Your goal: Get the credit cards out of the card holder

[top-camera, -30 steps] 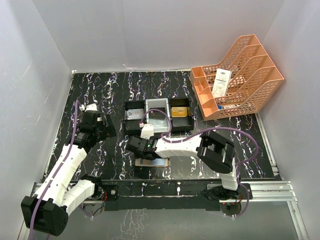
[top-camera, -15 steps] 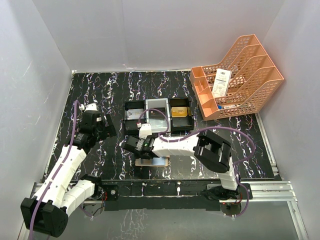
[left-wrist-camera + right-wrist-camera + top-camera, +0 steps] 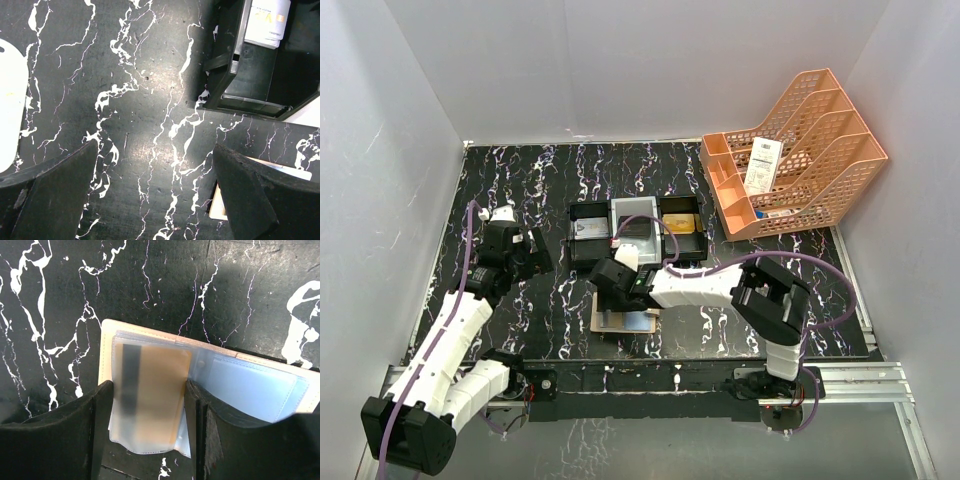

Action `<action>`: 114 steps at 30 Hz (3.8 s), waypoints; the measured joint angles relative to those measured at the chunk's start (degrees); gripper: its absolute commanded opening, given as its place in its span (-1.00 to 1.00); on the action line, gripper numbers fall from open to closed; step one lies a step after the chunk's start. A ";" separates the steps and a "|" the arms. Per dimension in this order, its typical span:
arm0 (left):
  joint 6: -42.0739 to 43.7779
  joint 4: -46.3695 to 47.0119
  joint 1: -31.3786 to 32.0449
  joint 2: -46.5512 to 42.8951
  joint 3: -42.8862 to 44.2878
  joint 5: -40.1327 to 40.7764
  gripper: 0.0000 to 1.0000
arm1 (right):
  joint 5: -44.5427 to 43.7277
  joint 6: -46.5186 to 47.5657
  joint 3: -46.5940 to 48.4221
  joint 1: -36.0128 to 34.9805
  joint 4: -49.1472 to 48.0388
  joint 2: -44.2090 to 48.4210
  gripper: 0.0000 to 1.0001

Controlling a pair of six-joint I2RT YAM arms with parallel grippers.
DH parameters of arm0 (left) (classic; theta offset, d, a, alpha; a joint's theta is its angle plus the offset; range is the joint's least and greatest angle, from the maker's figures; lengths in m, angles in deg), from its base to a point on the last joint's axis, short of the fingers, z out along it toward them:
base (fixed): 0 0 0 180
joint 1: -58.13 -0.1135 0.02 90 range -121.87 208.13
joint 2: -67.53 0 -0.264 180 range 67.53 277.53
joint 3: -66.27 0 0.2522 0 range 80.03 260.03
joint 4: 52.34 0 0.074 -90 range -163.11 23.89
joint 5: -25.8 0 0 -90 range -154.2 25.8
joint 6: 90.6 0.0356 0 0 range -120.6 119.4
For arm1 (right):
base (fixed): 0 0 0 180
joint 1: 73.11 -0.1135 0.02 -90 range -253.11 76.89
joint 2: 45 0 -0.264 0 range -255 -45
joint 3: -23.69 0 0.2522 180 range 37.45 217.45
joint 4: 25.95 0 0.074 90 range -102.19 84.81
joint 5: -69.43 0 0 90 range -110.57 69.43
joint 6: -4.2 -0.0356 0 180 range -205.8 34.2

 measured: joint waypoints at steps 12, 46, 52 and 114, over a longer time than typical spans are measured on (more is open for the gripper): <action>-9.53 8.63 -0.02 -4.83 -8.31 -18.67 0.76 | 4.87 -0.04 -4.52 1.92 -5.57 2.58 0.01; -24.92 24.11 1.81 -8.46 -28.57 -43.32 -0.19 | 11.15 -1.66 -10.56 4.15 -16.94 4.63 0.04; -26.34 23.04 3.28 -11.56 -29.11 -42.12 -0.15 | 11.67 -1.73 -10.56 4.46 -16.92 4.63 0.04; -24.17 41.07 22.05 13.49 -22.27 -37.40 -0.25 | 9.55 -5.18 -27.34 10.91 -15.96 28.17 0.61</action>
